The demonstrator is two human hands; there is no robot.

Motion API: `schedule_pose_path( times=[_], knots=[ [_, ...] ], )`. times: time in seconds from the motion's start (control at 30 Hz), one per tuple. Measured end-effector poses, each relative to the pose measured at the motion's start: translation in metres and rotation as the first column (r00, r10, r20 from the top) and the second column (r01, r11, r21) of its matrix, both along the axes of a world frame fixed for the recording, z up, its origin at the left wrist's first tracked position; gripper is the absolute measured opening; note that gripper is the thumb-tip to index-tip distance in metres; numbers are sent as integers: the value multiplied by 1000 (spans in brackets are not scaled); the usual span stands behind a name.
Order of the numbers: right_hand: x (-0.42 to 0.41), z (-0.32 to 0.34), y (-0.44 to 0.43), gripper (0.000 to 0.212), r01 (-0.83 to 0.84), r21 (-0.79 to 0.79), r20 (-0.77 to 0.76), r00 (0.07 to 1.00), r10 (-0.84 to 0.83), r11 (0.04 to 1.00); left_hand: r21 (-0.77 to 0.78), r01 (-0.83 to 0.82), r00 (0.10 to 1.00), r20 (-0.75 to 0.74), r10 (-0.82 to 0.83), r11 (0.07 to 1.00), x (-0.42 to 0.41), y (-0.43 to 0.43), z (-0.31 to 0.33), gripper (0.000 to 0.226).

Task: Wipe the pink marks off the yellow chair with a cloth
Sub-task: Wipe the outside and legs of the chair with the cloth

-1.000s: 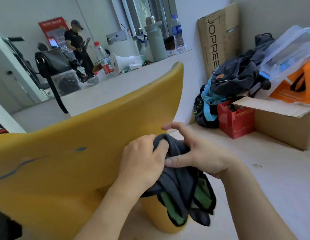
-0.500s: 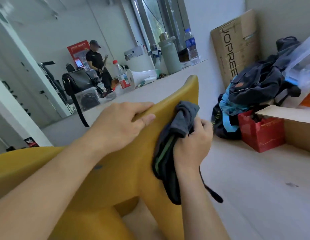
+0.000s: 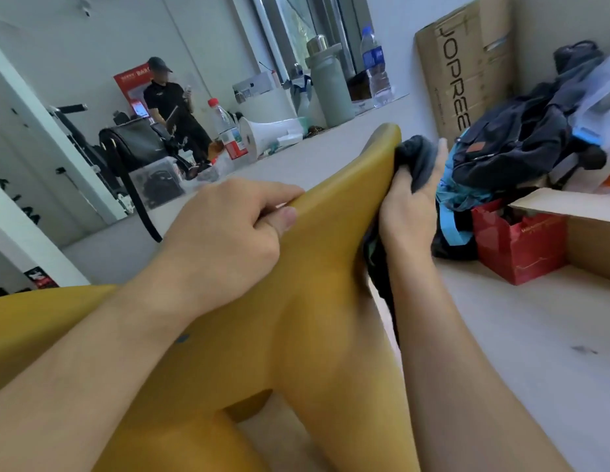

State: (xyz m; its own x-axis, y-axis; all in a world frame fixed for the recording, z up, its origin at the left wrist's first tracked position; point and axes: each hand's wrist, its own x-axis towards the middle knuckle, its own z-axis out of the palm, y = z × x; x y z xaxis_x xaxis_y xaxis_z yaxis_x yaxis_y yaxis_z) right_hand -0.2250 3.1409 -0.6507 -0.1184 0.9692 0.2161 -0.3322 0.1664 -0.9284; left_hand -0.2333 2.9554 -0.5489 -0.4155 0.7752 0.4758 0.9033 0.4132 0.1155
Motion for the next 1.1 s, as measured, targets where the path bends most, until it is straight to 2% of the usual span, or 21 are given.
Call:
schedule_pose_path(
  times=[0.07, 0.17, 0.23, 0.3, 0.33, 0.4, 0.43, 0.5, 0.57, 0.63, 0.7, 0.73, 0.8, 0.87, 0.93, 1.0, 1.03, 1.1],
  knots=[
    [1, -2, -28, 57, 45, 38, -71, 997, -42, 998, 24, -6, 999, -36, 7, 1000, 5, 8, 0, 26],
    [10, -18, -133, 59, 132, 317, -144, 985, -90, 939, -6, 0, 1000, -27, 0, 1000, 4, 23, 3, 30],
    [8, -20, -145, 59, 161, 410, -172, 980, -97, 898, -58, 32, 999, 10, -32, 998, 3, 30, 7, 37],
    [1, -9, -100, 56, 184, 354, -200, 973, -118, 917, -134, 81, 994, 80, -71, 988, 1, 29, 12, 28],
    [-2, -2, -68, 57, 200, 276, -199, 969, -148, 940, -181, 87, 991, 112, -67, 980, -1, 24, 16, 23],
    [-5, 11, -11, 59, 214, 81, -164, 966, -199, 974, -305, 27, 996, 85, -1, 952, -6, 3, 23, 30],
    [-6, 14, -1, 57, 220, 34, -130, 968, -214, 975, -344, -15, 998, 52, 35, 939, -9, -9, 24, 32],
    [-4, 10, -25, 49, 294, 84, -117, 952, -284, 952, -320, -39, 999, -16, 36, 947, -11, -27, 17, 38],
    [-4, -9, -88, 44, 357, 248, -178, 931, -320, 901, -234, -18, 992, -126, -12, 972, -9, -29, 9, 48],
    [-6, -32, -154, 45, 327, 412, -179, 944, -277, 850, -203, 3, 985, -168, -38, 979, -6, -20, 9, 49],
    [-6, -42, -167, 46, 296, 533, -165, 955, -246, 793, -196, 24, 985, -165, -57, 980, -3, -8, 10, 47],
    [-7, -39, -148, 46, 318, 544, -182, 948, -260, 777, -209, 27, 985, -163, -62, 978, -3, -2, 11, 46],
    [-5, -25, -86, 47, 367, 424, -196, 930, -312, 828, -259, 48, 991, -111, -79, 965, -2, 9, 14, 41],
    [-2, -11, -9, 43, 281, 192, -187, 951, -246, 940, -320, 52, 997, -42, -69, 946, -2, 9, 19, 33],
    [-3, -3, 16, 39, 167, 63, -166, 974, -155, 984, -341, 19, 997, -66, -45, 940, -9, -9, 21, 36],
    [-5, -9, -31, 43, 292, 105, -167, 948, -272, 951, -259, 53, 997, -37, -65, 964, -11, -26, 17, 36],
    [-8, -17, -73, 45, 351, 161, -227, 923, -312, 922, -196, 86, 995, -31, -94, 977, -11, -30, 14, 37],
    [-18, -44, -154, 50, 365, 364, -228, 927, -298, 857, -136, 122, 991, -35, -128, 983, -13, -27, 9, 38]
  ],
)
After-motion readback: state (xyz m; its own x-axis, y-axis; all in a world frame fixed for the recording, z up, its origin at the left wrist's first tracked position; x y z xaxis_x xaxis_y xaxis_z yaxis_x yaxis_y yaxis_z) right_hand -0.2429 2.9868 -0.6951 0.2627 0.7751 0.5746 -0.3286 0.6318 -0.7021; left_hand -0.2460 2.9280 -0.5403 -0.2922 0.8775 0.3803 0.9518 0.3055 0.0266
